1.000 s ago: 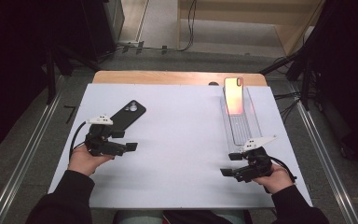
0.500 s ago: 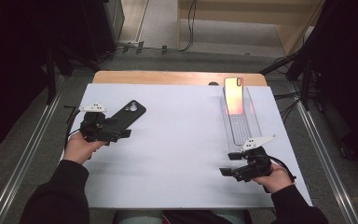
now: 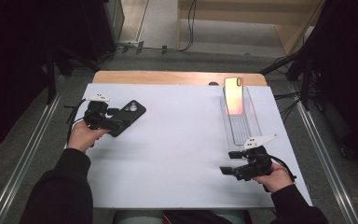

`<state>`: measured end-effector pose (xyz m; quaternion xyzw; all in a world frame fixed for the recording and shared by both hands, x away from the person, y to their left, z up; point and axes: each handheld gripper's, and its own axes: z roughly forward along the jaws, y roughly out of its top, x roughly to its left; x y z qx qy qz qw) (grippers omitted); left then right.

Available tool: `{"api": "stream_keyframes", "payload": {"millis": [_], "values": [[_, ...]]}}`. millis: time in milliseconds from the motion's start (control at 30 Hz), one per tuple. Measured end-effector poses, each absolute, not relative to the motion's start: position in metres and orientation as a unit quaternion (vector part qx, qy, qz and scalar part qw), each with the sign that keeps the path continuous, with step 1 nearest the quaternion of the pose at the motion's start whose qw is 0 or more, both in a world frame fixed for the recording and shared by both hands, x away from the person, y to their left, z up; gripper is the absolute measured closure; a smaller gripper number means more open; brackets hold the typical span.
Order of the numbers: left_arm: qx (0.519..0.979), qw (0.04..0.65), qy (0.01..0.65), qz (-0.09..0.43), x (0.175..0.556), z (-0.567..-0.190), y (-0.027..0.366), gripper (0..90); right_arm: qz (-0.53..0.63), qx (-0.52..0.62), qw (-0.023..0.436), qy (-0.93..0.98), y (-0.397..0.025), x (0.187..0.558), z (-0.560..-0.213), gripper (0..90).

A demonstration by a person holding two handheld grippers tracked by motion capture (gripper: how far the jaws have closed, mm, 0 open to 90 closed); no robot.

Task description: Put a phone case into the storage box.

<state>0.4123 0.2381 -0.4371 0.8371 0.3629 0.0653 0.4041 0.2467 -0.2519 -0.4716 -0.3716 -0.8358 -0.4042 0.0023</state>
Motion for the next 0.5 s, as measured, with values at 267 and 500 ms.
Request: {"api": "stream_keyframes", "payload": {"millis": [267,500], "values": [[0.836,0.406,0.363,0.076,0.432,-0.444,0.242,13.7,-0.405,-0.371,0.005,-0.836,-0.251,0.248,-0.473,21.9],[0.832,0.394,0.384,0.070,0.448,-0.454,0.249,8.7,-0.404,-0.367,0.006,-0.838,-0.250,0.247,-0.473,21.8]]}}
